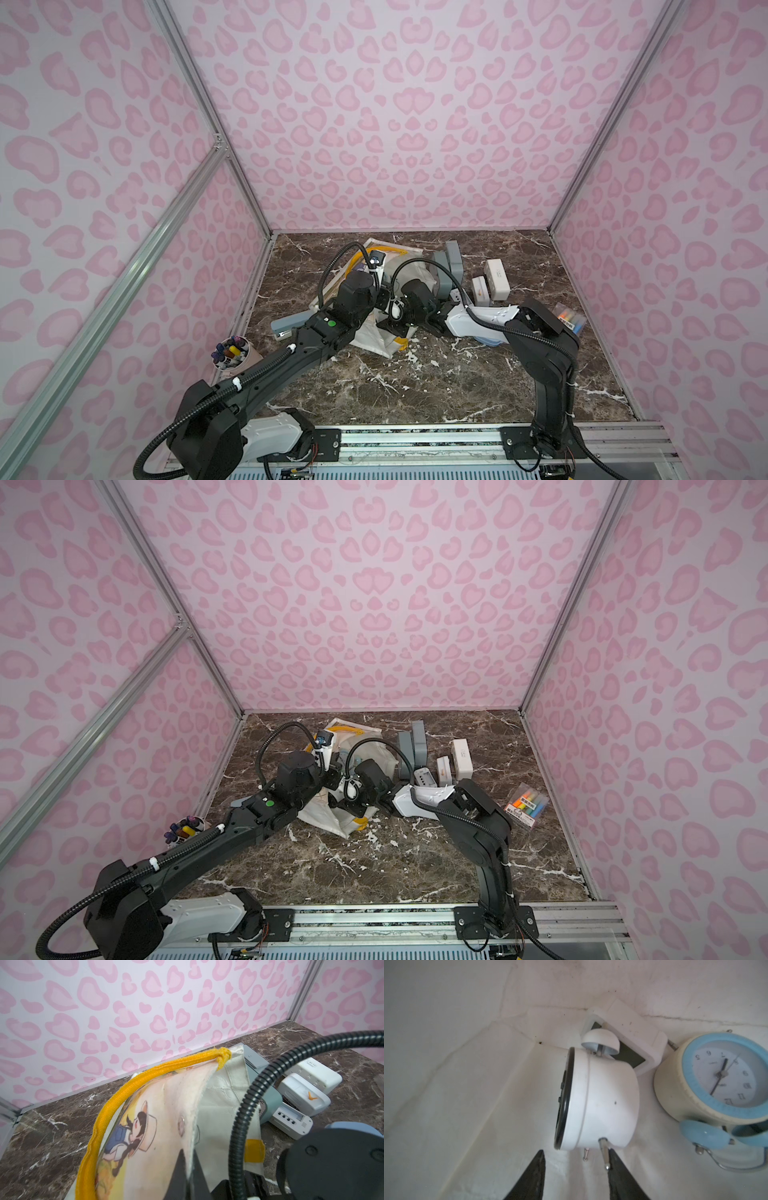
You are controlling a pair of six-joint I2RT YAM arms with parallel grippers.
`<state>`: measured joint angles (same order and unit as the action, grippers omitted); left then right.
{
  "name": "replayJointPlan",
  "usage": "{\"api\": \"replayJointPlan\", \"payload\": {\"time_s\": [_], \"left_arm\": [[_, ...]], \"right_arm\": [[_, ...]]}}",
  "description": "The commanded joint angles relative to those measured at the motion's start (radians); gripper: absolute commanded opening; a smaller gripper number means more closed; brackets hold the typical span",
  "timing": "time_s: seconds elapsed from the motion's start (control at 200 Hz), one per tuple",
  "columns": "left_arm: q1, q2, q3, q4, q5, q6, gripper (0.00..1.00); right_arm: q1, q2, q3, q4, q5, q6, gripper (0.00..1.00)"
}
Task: Take the alarm clock out of the canvas bag
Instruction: Adjust the alarm at the canvas bag, then pick up the alarm from the canvas bag.
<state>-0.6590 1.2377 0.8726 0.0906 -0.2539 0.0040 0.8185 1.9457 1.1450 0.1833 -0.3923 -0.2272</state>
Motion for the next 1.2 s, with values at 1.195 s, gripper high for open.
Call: {"api": "replayJointPlan", "payload": {"time_s": [1.195], "left_arm": [[0.011,-0.079,-0.035,-0.036,0.081,0.068,0.03]], "right_arm": [[-0.042,0.087,0.140,-0.010,-0.101,0.135,0.84]]}}
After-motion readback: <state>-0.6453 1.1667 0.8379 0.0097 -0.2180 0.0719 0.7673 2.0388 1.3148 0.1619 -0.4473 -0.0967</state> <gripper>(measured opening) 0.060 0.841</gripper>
